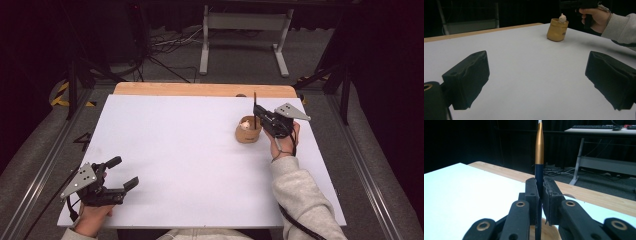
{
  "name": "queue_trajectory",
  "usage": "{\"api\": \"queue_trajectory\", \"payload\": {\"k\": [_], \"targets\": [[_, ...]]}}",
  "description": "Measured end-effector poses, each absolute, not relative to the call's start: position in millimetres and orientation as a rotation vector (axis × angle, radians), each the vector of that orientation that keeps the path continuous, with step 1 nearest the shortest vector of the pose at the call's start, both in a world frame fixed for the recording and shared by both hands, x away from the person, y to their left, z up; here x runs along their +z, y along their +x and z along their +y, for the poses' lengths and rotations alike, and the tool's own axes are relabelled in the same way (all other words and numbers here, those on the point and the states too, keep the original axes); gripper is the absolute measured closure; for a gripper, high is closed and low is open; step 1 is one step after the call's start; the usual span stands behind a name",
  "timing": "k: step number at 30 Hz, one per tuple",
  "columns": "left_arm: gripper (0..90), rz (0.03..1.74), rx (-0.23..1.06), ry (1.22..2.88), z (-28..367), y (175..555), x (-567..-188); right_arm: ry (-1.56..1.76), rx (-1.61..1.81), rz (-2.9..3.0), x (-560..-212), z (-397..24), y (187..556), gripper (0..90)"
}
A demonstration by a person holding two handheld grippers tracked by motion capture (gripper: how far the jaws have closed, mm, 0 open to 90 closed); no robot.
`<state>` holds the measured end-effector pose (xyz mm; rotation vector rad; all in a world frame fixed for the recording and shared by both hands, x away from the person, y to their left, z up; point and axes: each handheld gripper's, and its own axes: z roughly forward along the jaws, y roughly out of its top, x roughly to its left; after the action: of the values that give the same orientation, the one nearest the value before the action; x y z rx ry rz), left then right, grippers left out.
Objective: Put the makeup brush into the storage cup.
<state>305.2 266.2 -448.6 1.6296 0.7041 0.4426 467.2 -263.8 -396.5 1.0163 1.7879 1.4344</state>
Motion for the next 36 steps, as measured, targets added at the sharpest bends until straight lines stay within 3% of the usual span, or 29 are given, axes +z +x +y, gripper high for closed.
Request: {"api": "queue_trajectory", "payload": {"k": [8, 13, 22, 23, 36], "targets": [[6.1, 0.702, 0.441, 1.633, 266, 306, -448, 1.044, 1.431, 1.789, -400, -266, 465, 79.7], [6.1, 0.702, 0.441, 1.632, 266, 306, -449, 1.028, 1.453, 1.769, -392, -269, 459, 54.1], [6.1, 0.7, 0.44, 1.628, 265, 307, -449, 0.951, 1.524, 1.755, -377, -269, 444, 33.2], [6.1, 0.701, 0.439, 1.627, 264, 307, -449, 0.938, 1.536, 1.761, -373, -269, 441, 27.1], [6.1, 0.695, 0.437, 1.627, 263, 307, -448, 0.814, 1.573, 1.875, -360, -273, 409, 9.0]]}}
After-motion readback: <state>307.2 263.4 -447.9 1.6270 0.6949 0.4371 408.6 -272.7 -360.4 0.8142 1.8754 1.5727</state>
